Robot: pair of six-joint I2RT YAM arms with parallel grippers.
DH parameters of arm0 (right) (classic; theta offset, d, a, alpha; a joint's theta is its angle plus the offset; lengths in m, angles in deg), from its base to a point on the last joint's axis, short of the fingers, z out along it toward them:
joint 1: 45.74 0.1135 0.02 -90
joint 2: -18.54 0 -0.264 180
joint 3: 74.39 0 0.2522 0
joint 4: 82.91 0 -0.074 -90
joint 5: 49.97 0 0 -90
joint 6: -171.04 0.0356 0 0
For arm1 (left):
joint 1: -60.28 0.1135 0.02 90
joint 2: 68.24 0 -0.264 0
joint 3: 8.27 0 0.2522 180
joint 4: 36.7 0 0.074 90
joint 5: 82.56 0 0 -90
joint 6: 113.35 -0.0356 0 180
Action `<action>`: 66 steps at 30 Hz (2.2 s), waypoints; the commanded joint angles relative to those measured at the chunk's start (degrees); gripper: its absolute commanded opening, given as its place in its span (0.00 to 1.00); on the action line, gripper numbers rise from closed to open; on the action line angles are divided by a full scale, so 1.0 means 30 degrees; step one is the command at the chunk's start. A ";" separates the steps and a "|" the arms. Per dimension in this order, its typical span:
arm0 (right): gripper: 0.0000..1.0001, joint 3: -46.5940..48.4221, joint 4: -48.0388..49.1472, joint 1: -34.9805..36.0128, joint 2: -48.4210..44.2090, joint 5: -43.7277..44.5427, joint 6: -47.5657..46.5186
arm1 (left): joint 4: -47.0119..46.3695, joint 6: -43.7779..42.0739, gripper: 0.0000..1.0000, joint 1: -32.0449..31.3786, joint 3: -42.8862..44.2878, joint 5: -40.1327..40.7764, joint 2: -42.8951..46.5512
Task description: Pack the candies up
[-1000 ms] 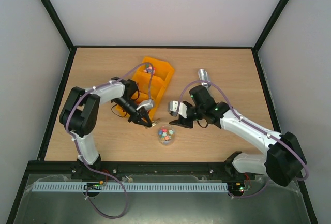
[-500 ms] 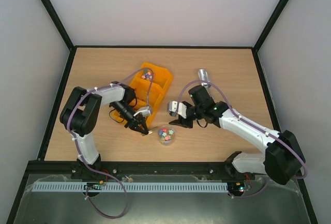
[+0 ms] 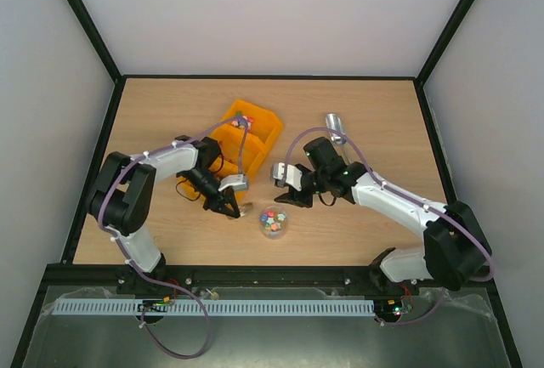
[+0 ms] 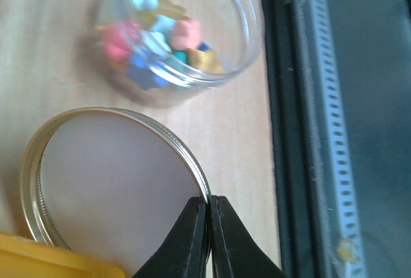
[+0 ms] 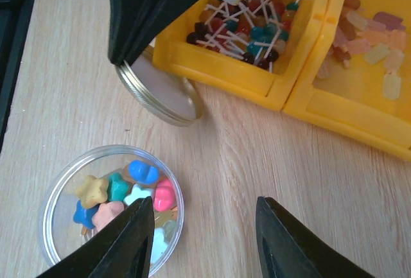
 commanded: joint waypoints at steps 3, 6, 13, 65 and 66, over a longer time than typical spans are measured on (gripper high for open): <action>0.45 0.0507 0.0707 -0.0068 0.0579 0.0063 0.0380 | -0.2229 0.1595 0.03 0.0256 0.1152 0.1563 -0.0289; 0.46 0.0594 0.0954 -0.0068 0.0849 0.0118 0.0529 | -0.2511 0.1946 0.10 0.0516 0.1374 0.1853 -0.0541; 0.50 0.0770 0.1313 -0.0068 0.1380 0.0242 0.0528 | -0.4179 0.2058 0.48 0.0624 0.0760 0.2516 0.2049; 0.49 0.1787 0.0291 -0.2650 0.2080 -0.0565 0.3390 | -0.9115 -0.2862 0.52 -0.3648 -0.5447 0.8103 0.6830; 0.49 0.1686 0.0234 -0.2709 0.1837 -0.0532 0.3397 | -0.9348 -0.2861 0.52 -0.3764 -0.5554 0.8266 0.6529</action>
